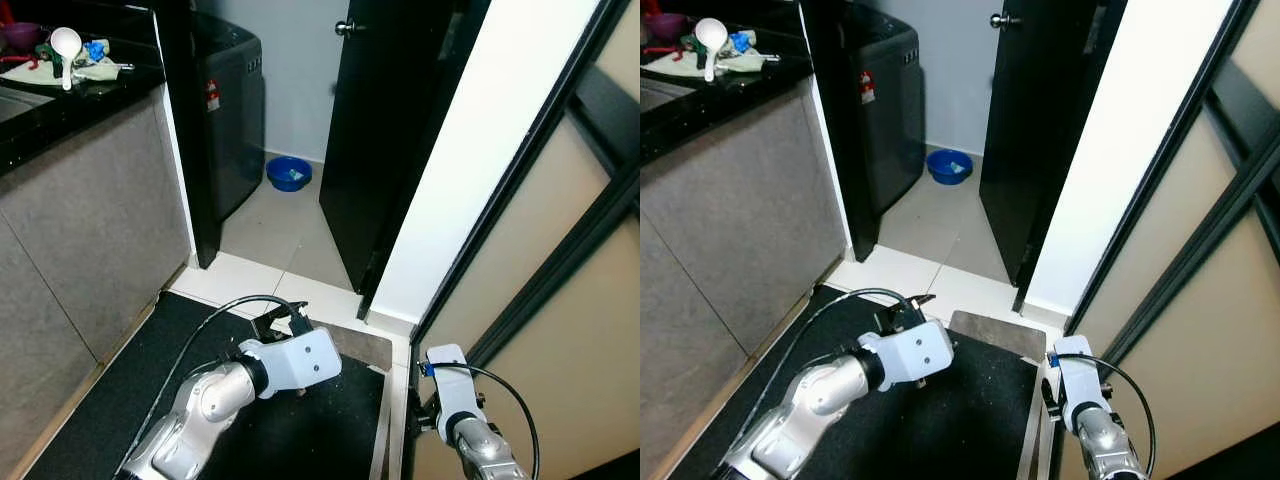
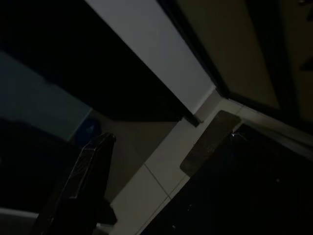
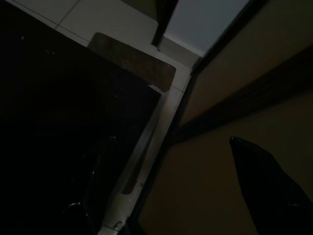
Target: Kitchen organization
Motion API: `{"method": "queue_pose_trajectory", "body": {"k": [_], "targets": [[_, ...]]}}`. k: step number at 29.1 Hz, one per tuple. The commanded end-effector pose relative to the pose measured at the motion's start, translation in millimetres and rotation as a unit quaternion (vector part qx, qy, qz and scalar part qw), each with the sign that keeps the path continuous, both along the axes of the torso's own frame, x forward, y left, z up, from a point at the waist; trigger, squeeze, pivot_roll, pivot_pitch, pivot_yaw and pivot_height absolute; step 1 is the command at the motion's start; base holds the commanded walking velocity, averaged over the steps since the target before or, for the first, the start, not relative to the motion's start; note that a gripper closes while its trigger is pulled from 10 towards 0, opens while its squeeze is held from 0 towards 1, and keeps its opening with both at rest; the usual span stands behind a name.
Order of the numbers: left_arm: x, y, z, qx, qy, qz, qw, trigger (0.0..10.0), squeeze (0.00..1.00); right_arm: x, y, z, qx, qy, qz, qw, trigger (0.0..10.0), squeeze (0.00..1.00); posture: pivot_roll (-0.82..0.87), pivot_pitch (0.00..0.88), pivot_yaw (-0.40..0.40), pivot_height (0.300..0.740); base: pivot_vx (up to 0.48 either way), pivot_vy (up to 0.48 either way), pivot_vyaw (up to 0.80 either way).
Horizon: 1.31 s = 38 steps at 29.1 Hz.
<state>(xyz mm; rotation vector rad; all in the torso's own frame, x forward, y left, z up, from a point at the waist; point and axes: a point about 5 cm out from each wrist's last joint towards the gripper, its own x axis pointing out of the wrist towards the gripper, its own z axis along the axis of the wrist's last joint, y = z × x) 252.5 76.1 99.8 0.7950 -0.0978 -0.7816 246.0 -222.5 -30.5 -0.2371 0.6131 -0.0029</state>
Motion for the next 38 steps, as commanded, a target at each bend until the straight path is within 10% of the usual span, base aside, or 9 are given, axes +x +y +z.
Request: {"method": "queue_pose_trajectory", "body": {"k": [1, 38], "targets": [[-6.7, -4.1, 0, 0.022, -0.027, -0.019, 0.999, 10.0, 0.00, 1.1, -4.8, 2, -0.004, -0.004, -0.003, 1.000, 10.0, 0.00, 0.07, 0.034, -0.109, 0.740, 0.000, 0.000, 0.00], [-0.9, 2.7, 1, 0.001, -0.015, -0.013, 1.000, 10.0, 0.00, 7.1, -12.5, 6, -0.012, -0.007, -0.004, 1.000, 10.0, 0.00, 0.11, 0.045, -0.121, 0.740, 0.000, 0.000, 0.00]]}}
